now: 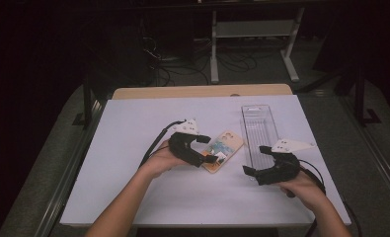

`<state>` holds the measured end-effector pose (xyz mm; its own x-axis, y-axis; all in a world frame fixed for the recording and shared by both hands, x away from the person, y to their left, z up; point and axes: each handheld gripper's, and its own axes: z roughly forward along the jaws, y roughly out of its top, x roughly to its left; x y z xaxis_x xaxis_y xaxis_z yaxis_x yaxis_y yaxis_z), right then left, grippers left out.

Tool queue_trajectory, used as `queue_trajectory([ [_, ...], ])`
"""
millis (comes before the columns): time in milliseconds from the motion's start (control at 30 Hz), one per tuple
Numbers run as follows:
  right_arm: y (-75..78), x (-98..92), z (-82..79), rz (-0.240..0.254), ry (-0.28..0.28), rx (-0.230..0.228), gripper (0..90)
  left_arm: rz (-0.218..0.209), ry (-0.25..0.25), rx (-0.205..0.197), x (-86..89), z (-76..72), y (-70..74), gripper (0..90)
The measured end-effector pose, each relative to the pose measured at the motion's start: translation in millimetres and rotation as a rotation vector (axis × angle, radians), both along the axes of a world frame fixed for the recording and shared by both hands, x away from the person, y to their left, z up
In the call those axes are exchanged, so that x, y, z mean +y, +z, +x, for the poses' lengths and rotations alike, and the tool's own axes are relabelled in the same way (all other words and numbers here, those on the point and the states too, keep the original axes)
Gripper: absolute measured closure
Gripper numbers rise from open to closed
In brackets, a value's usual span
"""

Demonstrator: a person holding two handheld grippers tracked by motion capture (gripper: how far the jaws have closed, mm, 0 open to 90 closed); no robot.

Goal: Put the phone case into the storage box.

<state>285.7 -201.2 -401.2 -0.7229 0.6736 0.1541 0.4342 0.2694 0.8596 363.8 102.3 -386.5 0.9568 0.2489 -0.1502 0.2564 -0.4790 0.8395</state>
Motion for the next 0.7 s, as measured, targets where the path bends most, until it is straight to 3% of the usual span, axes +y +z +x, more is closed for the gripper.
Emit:
queue_trajectory([
  [400,0.0,-0.2,0.2,0.000,0.001,0.001,3.8,0.019,-0.017,0.016,-14.7,2.9,-9.3,42.9],
  [500,-0.1,-0.1,0.2,-0.001,0.001,0.000,3.9,0.018,-0.027,0.004,-17.9,4.3,-12.9,48.2],
  [700,-0.2,0.0,0.2,-0.003,0.001,0.000,4.0,0.021,-0.012,0.038,-22.2,4.3,-18.2,61.2],
])
